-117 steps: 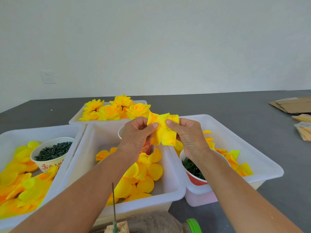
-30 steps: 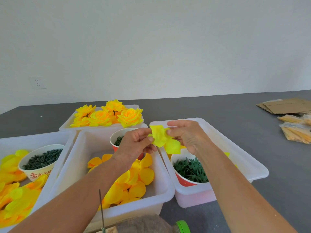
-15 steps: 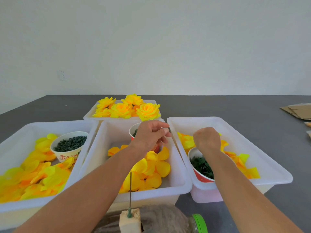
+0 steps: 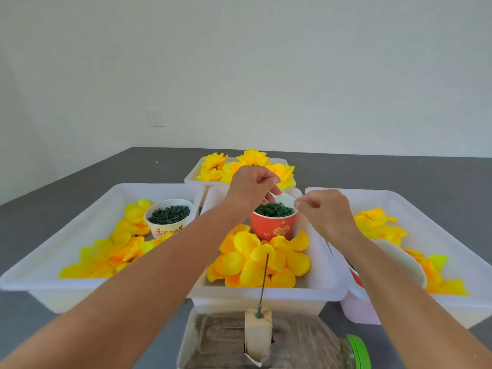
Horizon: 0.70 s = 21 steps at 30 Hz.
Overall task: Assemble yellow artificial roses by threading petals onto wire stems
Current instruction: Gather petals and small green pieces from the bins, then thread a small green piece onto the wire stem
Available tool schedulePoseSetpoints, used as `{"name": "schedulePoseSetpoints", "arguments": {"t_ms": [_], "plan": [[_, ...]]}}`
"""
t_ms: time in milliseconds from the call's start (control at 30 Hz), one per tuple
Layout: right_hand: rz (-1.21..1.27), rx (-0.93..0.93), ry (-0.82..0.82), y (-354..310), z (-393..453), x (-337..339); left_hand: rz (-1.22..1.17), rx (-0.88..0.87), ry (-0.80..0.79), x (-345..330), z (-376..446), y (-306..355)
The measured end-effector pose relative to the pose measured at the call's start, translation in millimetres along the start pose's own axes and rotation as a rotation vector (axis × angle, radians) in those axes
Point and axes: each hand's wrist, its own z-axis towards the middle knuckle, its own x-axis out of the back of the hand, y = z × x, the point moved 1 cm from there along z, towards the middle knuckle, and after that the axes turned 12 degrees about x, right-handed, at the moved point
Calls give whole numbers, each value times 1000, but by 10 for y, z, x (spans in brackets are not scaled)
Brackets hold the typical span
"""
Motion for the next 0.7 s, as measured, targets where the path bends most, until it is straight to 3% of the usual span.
{"name": "schedulePoseSetpoints", "arguments": {"t_ms": [200, 333, 500, 600, 700], "plan": [[110, 54, -123, -182, -75, -406, 244, 102, 285, 762, 39, -300], [142, 41, -169, -166, -120, -514, 678, 190, 468, 1259, 64, -583], [95, 37, -214, -128, -148, -524, 1093, 412, 245, 1495, 38, -930], [85, 35, -232, -132, -153, -534, 1129, 432, 178, 1476, 31, -1035], [77, 26, -246, -132, -156, -530, 1118, 435, 207, 1454, 41, -1035]]}}
